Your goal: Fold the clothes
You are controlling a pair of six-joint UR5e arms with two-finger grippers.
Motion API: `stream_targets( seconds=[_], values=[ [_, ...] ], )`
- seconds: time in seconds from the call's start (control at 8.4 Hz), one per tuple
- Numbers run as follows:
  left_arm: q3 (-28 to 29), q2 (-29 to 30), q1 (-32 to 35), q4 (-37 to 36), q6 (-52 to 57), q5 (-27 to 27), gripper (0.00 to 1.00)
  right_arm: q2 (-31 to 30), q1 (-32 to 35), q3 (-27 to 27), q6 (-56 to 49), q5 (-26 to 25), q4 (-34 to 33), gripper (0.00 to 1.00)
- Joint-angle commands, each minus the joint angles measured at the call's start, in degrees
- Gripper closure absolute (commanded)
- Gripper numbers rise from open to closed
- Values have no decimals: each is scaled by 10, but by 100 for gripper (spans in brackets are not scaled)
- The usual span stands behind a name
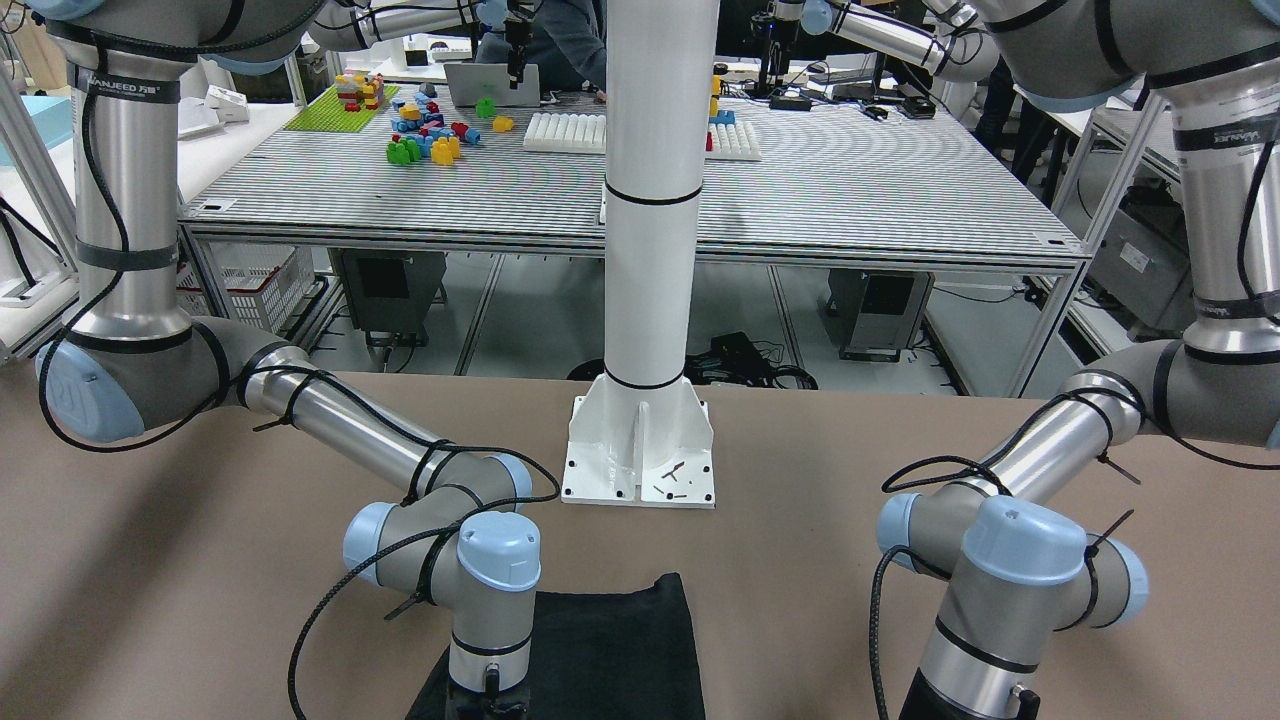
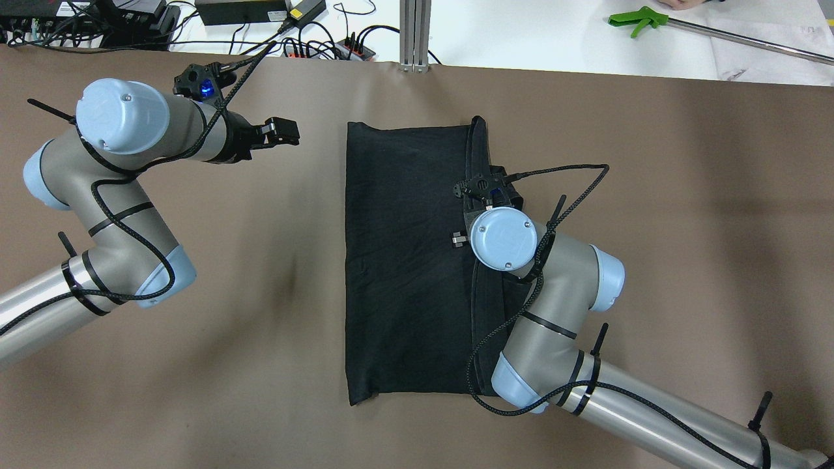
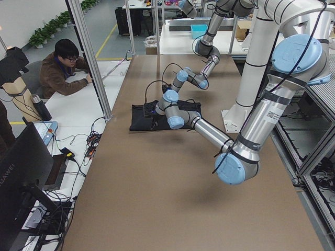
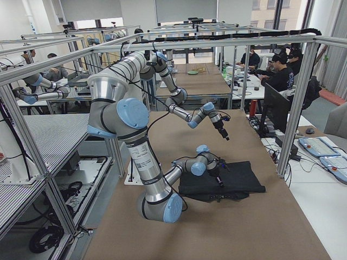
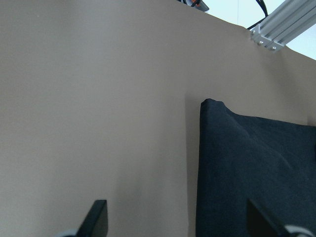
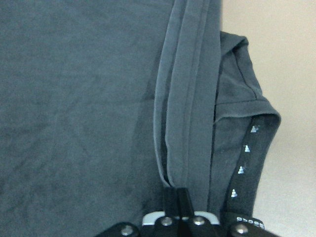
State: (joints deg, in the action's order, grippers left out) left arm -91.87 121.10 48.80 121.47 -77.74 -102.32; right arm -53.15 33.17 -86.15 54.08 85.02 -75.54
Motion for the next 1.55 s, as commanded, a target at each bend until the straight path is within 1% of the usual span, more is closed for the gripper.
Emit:
stream_targets(
  seconds=[0.0,0.12,0.24,0.36,0.48,0.6,0.71,0.95,1.19,1.43],
  values=[
    [2,1,-1,0,-4,1,0,-10,1,-4,-3,0,0,100],
    [5,4,-2,1,-7,3,0,-18,7,-4,-9,0,4,100],
    [5,4,-1,1,-7,3,0,-28,29,-8,-39,2,9,100],
    [5,4,-1,1,-7,3,0,-53,61,-26,-82,23,8,99],
    [5,4,-1,1,-7,3,0,-81,98,-40,-96,90,12,98],
    [5,5,-2,1,-7,3,0,-109,113,-52,-96,113,27,69],
    [5,5,-3,1,-7,3,0,-126,117,-54,-94,113,54,5],
    [14,11,-5,1,-6,2,0,-128,126,-58,-87,119,58,6],
    [21,21,-5,1,-6,2,0,-122,140,-61,-84,157,59,6],
    [20,22,-6,1,-6,2,0,-121,132,-81,-30,158,55,6]
  ],
)
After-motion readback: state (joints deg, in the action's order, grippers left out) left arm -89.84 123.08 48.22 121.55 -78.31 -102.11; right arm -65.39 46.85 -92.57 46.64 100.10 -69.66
